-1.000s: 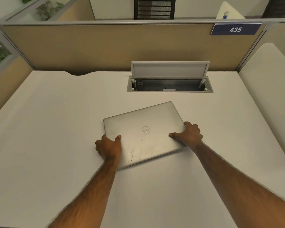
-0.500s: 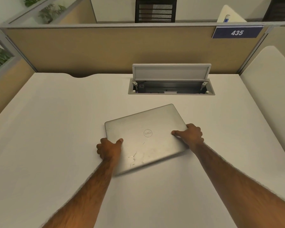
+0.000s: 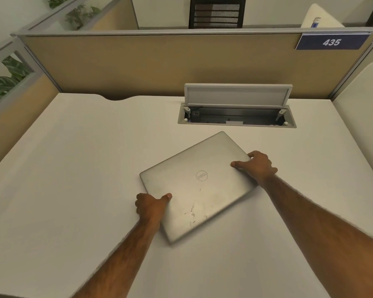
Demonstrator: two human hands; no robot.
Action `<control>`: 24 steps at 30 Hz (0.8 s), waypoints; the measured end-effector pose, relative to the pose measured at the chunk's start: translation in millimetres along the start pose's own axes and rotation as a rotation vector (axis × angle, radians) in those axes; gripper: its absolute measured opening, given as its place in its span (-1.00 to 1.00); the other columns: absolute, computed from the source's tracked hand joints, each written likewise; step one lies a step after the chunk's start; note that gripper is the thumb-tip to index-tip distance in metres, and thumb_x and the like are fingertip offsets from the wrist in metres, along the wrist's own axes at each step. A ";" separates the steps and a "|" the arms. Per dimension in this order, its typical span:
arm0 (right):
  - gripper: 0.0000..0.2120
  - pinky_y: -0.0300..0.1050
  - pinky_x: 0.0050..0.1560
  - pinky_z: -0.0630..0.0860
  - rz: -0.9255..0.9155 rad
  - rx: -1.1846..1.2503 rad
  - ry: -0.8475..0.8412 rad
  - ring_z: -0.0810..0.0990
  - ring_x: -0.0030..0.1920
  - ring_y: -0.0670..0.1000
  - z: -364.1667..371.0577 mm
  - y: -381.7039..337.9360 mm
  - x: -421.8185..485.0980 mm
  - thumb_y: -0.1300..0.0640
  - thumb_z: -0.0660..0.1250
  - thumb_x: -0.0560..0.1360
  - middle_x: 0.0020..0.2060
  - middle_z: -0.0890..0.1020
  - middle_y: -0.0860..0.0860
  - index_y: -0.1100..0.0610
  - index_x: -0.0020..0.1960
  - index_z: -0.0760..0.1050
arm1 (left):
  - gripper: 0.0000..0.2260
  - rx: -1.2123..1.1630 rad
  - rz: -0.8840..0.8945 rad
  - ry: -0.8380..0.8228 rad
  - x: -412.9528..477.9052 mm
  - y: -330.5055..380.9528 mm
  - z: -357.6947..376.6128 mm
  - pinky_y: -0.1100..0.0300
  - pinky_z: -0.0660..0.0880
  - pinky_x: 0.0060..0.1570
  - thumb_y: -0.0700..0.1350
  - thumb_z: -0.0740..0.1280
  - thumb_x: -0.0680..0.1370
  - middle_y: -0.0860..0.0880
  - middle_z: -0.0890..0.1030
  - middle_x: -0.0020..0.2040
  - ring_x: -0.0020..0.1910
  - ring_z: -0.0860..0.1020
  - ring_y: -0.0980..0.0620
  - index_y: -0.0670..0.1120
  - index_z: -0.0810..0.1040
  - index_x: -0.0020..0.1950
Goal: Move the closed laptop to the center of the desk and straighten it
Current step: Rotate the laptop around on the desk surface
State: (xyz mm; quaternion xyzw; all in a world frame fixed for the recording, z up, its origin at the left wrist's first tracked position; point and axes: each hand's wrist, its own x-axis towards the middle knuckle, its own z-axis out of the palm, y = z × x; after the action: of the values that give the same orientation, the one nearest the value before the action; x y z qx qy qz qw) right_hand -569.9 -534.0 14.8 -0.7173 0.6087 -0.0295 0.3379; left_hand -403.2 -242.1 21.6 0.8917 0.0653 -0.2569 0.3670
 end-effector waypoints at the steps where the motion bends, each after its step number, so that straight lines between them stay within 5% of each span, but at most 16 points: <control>1: -0.21 0.21 0.33 0.31 -0.012 -0.015 -0.013 0.55 0.28 0.18 0.0 -2.9 3.7 -0.41 0.54 0.18 0.25 0.61 0.06 -0.01 0.27 0.53 | -0.21 -0.006 -0.009 -0.002 -2.3 -1.2 0.0 -0.14 0.52 0.19 0.05 0.61 0.31 -0.30 0.43 0.36 0.29 0.47 -0.33 -0.28 0.29 0.32; 15: -0.20 0.16 0.35 0.24 -0.140 -0.115 -0.115 0.50 0.36 0.17 3.5 -37.1 36.1 -0.40 0.55 0.22 0.36 0.55 0.07 -0.03 0.33 0.53 | -0.26 -0.037 -0.041 0.036 -28.4 -15.4 5.4 -0.17 0.52 0.15 0.01 0.61 0.32 -0.33 0.45 0.27 0.19 0.52 -0.35 -0.33 0.31 0.27; 24: -0.19 0.18 0.37 0.30 -0.156 -0.151 -0.025 0.47 0.38 0.18 14.2 -30.5 20.3 -0.45 0.47 0.27 0.32 0.54 0.08 -0.05 0.39 0.52 | -0.31 0.011 -0.006 0.015 -20.0 -20.1 -1.6 -0.13 0.55 0.12 0.00 0.59 0.34 -0.31 0.48 0.25 0.16 0.54 -0.32 -0.32 0.33 0.23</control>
State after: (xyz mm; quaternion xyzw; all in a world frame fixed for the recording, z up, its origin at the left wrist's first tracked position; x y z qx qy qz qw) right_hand -532.2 -544.8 12.3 -0.7861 0.5472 -0.0009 0.2873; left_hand -425.9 -225.1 20.2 0.8954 0.0693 -0.2516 0.3608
